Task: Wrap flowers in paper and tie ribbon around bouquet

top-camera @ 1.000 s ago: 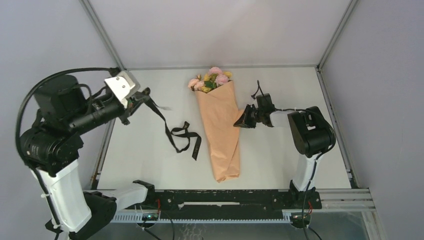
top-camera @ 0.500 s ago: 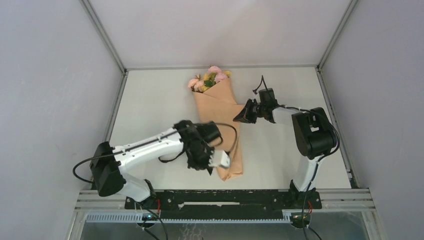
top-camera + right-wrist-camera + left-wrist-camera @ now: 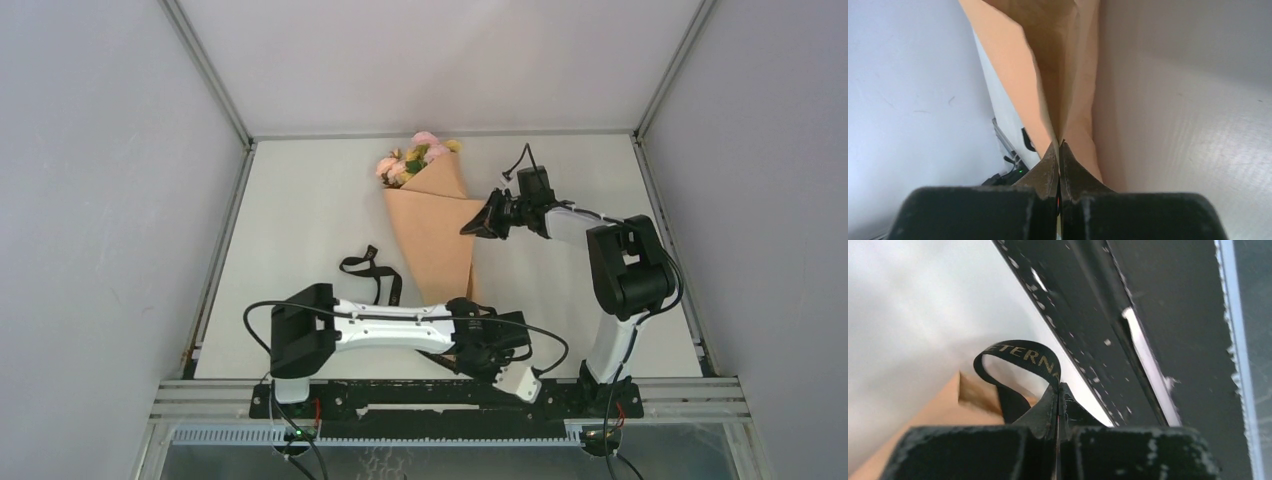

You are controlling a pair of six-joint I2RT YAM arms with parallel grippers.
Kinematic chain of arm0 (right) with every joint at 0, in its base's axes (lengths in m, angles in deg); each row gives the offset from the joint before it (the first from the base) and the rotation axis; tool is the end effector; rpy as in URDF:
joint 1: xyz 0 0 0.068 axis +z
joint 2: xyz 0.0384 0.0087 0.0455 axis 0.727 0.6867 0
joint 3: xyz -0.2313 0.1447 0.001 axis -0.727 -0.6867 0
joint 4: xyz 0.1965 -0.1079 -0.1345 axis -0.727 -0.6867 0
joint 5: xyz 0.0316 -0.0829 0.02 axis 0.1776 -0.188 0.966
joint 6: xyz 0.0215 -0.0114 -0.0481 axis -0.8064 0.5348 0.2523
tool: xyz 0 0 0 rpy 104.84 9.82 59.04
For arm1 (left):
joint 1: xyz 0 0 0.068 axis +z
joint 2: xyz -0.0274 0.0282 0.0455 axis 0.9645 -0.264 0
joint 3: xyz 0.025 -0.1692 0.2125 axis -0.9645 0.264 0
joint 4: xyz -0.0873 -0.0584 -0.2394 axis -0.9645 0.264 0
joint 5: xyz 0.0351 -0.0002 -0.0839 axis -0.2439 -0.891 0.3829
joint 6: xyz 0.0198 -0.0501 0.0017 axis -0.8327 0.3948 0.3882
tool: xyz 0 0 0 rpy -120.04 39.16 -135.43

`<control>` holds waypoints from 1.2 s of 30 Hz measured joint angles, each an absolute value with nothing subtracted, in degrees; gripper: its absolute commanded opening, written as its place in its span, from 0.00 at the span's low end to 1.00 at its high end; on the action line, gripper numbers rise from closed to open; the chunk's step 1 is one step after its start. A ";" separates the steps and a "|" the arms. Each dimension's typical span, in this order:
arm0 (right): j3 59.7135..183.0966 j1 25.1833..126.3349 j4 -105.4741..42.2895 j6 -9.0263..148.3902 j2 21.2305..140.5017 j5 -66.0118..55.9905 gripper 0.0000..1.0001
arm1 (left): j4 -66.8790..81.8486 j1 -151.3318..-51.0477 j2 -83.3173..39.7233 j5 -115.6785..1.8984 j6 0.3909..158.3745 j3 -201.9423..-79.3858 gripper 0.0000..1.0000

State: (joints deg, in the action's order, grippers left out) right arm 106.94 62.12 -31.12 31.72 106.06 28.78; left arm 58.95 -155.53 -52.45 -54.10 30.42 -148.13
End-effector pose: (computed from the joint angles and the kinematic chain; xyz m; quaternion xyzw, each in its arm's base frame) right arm 0.3603 0.1242 0.1643 0.0883 0.8708 0.4617 0.1439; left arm 0.0515 -0.3623 0.2062 0.8537 0.4968 -0.1344 0.0790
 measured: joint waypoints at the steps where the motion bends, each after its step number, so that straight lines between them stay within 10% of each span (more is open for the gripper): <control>1: 107.83 62.12 -32.17 31.44 106.06 29.22 0.00 | 57.29 -155.53 -53.02 -54.30 30.35 -148.11 0.02; 14: 120.53 62.21 -42.44 33.36 106.06 30.70 0.00 | 49.29 -157.76 -55.91 -52.07 21.70 -147.87 0.04; 27: 124.66 62.25 -49.17 35.88 106.09 29.85 0.00 | 29.03 -154.89 -62.33 -77.51 9.15 -144.13 0.03; 30: 126.57 62.14 -51.55 37.30 106.09 29.83 0.00 | 22.93 -152.14 -62.68 -81.97 9.30 -144.52 0.19; 34: 127.70 61.96 -53.32 38.65 106.09 29.48 0.00 | 16.09 -150.06 -62.68 -86.80 9.00 -144.79 0.77; 36: 127.72 61.96 -53.83 39.13 106.09 29.37 0.00 | 15.81 -150.20 -62.57 -87.48 9.08 -144.81 0.90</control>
